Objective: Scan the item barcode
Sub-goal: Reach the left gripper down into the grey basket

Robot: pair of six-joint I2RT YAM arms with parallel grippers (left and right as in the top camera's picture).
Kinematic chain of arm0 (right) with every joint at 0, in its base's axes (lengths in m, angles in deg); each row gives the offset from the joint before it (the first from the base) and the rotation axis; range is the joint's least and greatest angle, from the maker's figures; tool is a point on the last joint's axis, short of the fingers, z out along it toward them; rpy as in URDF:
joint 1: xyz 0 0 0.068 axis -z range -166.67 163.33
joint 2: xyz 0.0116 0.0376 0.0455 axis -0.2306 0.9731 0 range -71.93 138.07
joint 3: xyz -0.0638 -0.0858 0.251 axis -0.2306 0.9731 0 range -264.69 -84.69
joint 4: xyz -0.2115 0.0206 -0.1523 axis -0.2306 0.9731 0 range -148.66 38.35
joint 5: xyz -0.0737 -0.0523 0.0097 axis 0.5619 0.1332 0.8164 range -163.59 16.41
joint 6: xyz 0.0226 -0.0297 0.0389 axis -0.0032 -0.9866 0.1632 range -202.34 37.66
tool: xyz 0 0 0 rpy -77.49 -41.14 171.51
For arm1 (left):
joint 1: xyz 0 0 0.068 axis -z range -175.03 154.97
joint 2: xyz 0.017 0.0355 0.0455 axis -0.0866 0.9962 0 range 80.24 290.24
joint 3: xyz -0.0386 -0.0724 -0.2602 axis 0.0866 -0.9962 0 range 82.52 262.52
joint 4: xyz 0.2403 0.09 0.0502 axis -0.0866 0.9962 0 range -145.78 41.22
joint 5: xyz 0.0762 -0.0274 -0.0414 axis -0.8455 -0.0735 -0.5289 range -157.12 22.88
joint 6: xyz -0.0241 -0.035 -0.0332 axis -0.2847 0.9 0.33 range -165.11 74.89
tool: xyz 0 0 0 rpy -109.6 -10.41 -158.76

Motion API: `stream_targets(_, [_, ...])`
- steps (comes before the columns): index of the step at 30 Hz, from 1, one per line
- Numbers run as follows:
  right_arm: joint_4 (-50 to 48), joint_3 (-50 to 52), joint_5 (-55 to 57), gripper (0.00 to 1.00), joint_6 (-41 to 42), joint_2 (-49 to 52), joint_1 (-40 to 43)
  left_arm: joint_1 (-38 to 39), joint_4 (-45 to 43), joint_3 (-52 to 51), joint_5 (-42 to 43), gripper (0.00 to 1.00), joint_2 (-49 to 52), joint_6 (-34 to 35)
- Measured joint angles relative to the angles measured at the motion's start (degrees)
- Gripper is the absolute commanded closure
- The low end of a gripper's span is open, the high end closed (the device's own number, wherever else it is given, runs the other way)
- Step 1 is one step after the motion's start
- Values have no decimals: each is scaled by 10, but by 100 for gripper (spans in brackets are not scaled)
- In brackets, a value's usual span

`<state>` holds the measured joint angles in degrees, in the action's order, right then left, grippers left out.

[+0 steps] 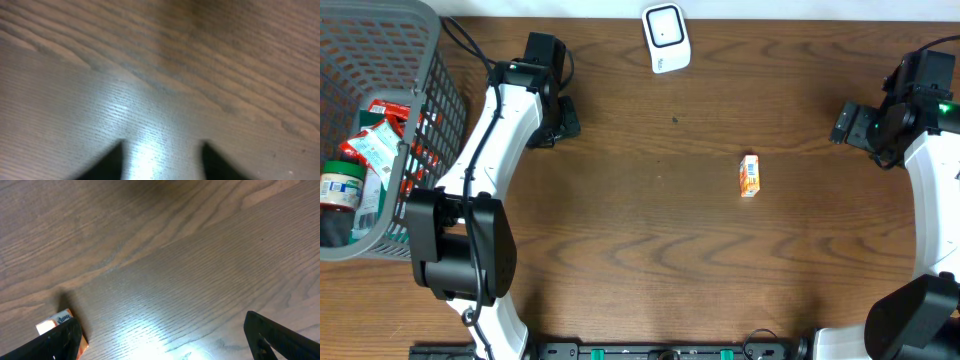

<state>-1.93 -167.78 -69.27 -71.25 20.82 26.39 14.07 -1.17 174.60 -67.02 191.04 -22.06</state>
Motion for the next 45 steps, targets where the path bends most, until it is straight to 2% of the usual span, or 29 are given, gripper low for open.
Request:
stream_targets(4, [0, 0, 0, 1, 0, 0, 0, 0, 17, 1, 11, 93, -7, -1])
stream_targets(5, [0, 0, 0, 1, 0, 0, 0, 0, 25, 6, 13, 87, -14, -1])
stream_targets(7, [0, 0, 0, 1, 0, 0, 0, -2, 37, 24, 15, 68, -42, -2])
stream_targets(11, [0, 0, 0, 1, 0, 0, 0, -27, 42, 95, 21, 54, -136, 1])
stream_targets(14, [0, 0, 0, 1, 0, 0, 0, -76, 36, 149, 24, 47, -210, 2])
stream_targets(18, [0, 0, 0, 1, 0, 0, 0, -179, 28, 176, 21, 38, -282, 10])
stream_targets(22, [0, 0, 0, 1, 0, 0, 0, -274, 39, 177, 21, 22, -292, 14])
stream_targets(27, [0, 0, 0, 1, 0, 0, 0, -394, 56, 174, 21, 19, -232, 16])
stream_targets(31, [0, 0, 0, 1, 0, 0, 0, -433, 57, 171, 30, 16, -178, 16])
stream_targets(32, [0, 0, 0, 1, 0, 0, 0, -439, 58, 171, 30, 16, -163, 16])
stream_targets(33, [0, 0, 0, 1, 0, 0, 0, -443, 61, 171, 30, 20, -151, 16])
stream_targets(34, [0, 0, 0, 1, 0, 0, 0, -447, 68, 171, 30, 30, -132, 16])
stream_targets(35, [0, 0, 0, 1, 0, 0, 0, -450, 72, 171, 31, 32, -119, 17])
stream_targets(39, [0, 0, 0, 1, 0, 0, 0, -454, 81, 170, 34, 31, -59, 5])
stream_targets(41, [0, 0, 0, 1, 0, 0, 0, -454, 72, 170, 37, 26, -31, -19])
stream_targets(45, [0, 0, 0, 1, 0, 0, 0, -454, 52, 170, 39, 25, 17, -63])
